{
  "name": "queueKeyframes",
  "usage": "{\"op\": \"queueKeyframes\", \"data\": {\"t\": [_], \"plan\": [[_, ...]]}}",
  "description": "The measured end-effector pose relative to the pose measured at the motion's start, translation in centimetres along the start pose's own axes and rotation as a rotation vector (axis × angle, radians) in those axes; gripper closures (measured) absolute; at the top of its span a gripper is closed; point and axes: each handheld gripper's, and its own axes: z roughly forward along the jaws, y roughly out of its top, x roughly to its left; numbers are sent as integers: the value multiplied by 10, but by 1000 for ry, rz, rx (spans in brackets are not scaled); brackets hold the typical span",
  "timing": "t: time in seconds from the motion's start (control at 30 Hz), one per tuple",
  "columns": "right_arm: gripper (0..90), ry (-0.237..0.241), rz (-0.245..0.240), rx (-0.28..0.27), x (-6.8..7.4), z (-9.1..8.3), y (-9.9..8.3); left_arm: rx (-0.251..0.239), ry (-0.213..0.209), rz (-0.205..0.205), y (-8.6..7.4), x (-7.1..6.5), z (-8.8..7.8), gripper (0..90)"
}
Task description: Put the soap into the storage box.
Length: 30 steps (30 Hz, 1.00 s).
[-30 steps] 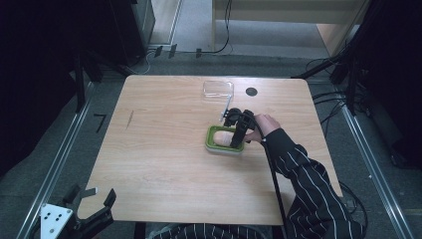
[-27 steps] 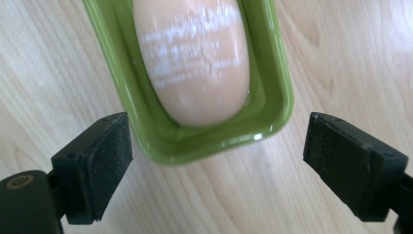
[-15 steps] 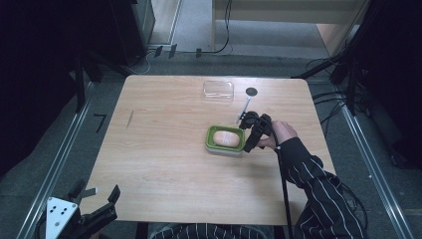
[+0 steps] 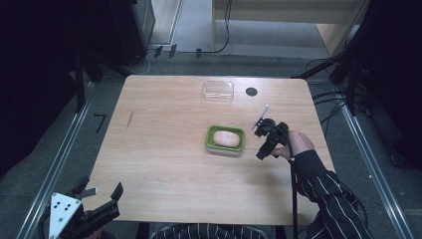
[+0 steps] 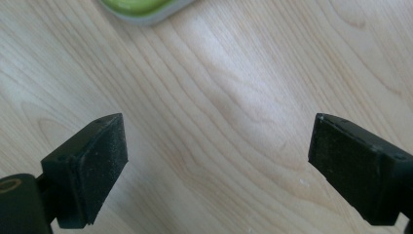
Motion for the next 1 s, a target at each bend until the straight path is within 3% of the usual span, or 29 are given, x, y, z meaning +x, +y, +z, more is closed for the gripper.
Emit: {"op": "queueKeyframes", "data": {"t": [0.77,1.0], "plan": [[81,-16,49,50,18,14,-63,-6,-17,5,2,-2,5,72],[83,-16,50,53,18,17,-72,-2,-22,13,3,-3,7,72]]}}
